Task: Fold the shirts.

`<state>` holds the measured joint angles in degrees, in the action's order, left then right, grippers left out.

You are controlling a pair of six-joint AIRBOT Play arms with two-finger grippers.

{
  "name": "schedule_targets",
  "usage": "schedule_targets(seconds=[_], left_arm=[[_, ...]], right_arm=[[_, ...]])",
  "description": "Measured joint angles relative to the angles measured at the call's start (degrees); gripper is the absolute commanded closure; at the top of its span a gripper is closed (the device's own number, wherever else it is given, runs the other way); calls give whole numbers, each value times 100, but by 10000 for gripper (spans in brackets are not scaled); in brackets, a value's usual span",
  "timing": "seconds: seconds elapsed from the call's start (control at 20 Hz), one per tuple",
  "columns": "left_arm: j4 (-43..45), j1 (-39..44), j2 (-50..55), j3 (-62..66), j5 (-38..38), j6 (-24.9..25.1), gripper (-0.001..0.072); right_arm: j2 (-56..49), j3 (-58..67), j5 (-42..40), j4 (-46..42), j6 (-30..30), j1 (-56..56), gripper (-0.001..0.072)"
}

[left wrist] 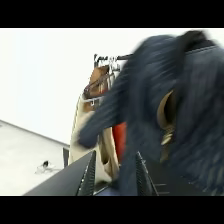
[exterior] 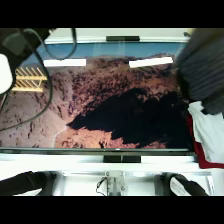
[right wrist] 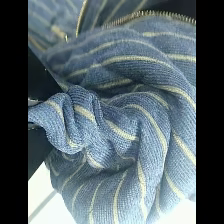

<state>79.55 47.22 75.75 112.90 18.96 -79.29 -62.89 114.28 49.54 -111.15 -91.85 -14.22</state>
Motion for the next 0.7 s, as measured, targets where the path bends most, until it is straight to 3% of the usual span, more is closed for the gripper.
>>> schedule_targets(seconds=[0.3,0.7], left_arm=[[2,-203,0,0,221,0,370],[0,-264,0,0,269,0,370]], right_arm=[[-125,0,164,-2,-540,-1567,625],[-627,0,208,-7,-800,-2717,625]])
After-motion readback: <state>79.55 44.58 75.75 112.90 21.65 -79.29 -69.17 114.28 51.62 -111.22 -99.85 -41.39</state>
